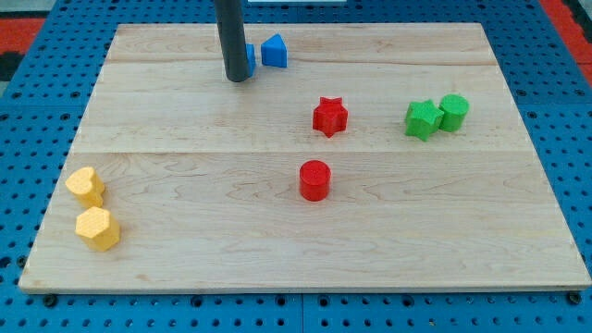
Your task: Move the red star left a bit
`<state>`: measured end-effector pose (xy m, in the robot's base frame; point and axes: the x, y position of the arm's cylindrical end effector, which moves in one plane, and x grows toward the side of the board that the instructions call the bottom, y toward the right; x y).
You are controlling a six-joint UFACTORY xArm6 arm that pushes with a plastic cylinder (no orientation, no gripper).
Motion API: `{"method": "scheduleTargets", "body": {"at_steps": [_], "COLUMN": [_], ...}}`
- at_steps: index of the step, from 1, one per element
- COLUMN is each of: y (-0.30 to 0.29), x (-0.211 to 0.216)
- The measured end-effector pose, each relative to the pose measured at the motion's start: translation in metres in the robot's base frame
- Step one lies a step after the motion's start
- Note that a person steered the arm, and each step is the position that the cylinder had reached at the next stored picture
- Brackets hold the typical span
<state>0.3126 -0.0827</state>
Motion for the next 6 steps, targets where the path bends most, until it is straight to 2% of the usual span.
{"method": "scheduleTargets", "body": {"at_steps": [1,2,3,4,5,6], "y": [0.112,0.172,0.138,0.08,0.102,0.187], "x": [0.005,0.045,0.07,0.07,0.073,0.137]}}
